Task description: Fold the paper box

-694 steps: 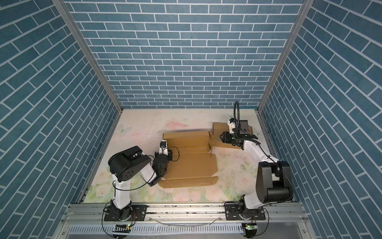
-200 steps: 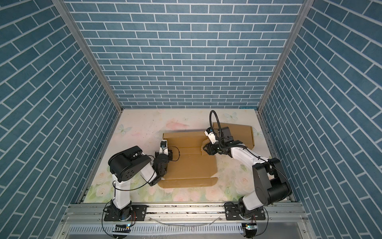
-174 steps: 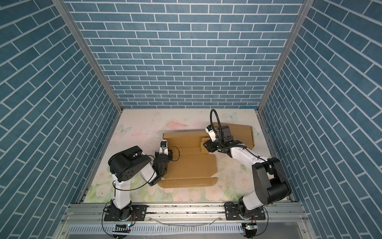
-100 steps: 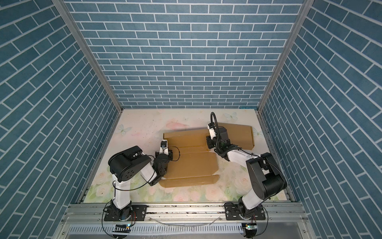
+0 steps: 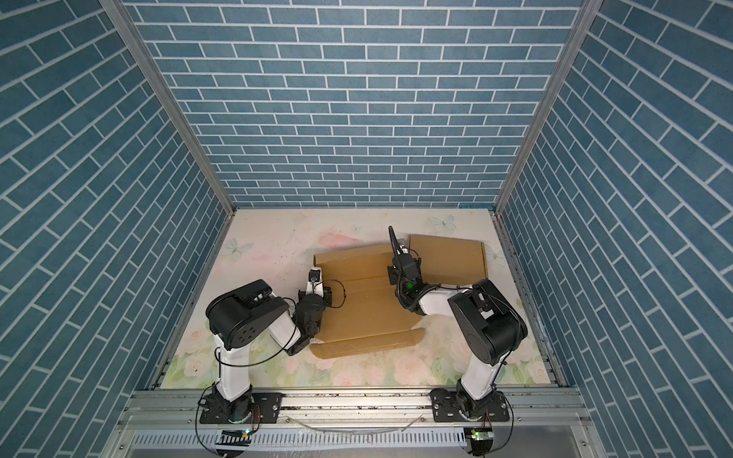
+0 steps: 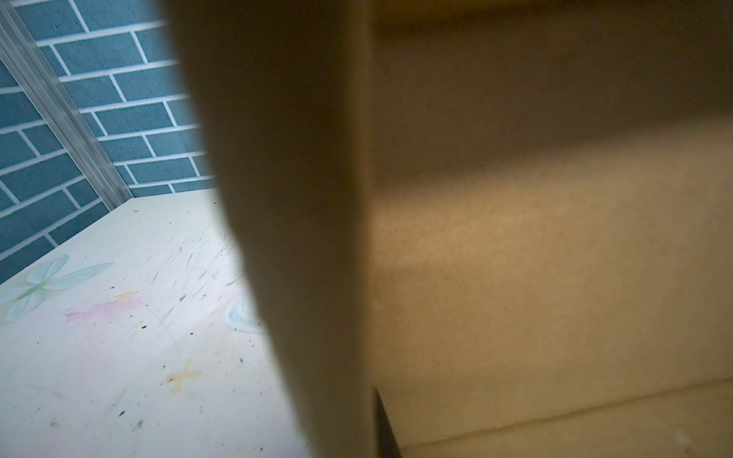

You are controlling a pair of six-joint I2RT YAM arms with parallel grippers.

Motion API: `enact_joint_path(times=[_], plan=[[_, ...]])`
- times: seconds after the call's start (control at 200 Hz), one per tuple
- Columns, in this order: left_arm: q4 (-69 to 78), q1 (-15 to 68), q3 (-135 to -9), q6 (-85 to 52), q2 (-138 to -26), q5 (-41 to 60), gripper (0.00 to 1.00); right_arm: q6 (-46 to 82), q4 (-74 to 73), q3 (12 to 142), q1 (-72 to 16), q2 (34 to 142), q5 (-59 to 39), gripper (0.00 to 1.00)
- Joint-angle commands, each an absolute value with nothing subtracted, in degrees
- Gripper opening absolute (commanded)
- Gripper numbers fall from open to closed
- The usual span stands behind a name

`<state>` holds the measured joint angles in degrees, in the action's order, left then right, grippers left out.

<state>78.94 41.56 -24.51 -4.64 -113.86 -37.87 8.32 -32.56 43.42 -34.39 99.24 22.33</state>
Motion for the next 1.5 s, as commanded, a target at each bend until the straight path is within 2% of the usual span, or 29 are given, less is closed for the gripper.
enact_joint_path(times=[0.0, 0.135, 0.235, 0.33, 0.485, 0.715, 0.895, 1.08, 1.14, 1.36, 1.495], plan=[[62.6, 42.3, -22.1, -3.6, -115.6, -34.4, 0.00, 8.4, -29.6, 44.7, -33.2, 100.4, 31.5, 0.00], [54.1, 43.3, -23.1, -5.3, -107.6, -35.4, 0.00, 12.4, -21.9, 46.9, -33.5, 97.5, 31.1, 0.00], [33.6, 44.1, -26.4, -9.9, -96.5, -37.1, 0.00, 16.5, -8.1, 51.1, -33.5, 94.1, 30.8, 0.00], [14.3, 44.1, -30.4, -14.4, -87.3, -36.1, 0.00, 19.4, 6.5, 56.6, -33.4, 91.5, 26.5, 0.00], [-8.0, 43.3, -36.6, -19.2, -79.5, -27.6, 0.00, 22.6, 28.1, 66.2, -33.4, 90.7, 18.7, 0.00], [-30.7, 43.2, -44.6, -27.3, -77.9, -9.3, 0.00, 23.5, 55.0, 82.6, -33.4, 98.6, 6.9, 0.00], [-41.1, 43.2, -47.7, -31.7, -79.8, 0.3, 0.05, 21.7, 62.8, 90.8, -33.4, 105.7, 4.7, 0.00], [-38.0, 43.2, -46.8, -35.2, -83.5, 8.4, 0.11, 19.6, 63.8, 96.0, -33.5, 114.5, 2.0, 0.03], [-37.8, 43.1, -47.1, -35.5, -84.1, 9.5, 0.14, 18.7, 64.4, 98.2, -33.5, 116.7, 2.3, 0.07], [-36.7, 40.8, -46.1, -34.3, -85.0, 13.1, 0.30, 15.6, 65.3, 103.8, -33.5, 121.5, 1.5, 0.34], [-39.7, 38.5, -48.0, -31.6, -83.2, 13.3, 0.42, 14.7, 66.1, 105.6, -33.3, 122.5, 1.2, 0.44]])
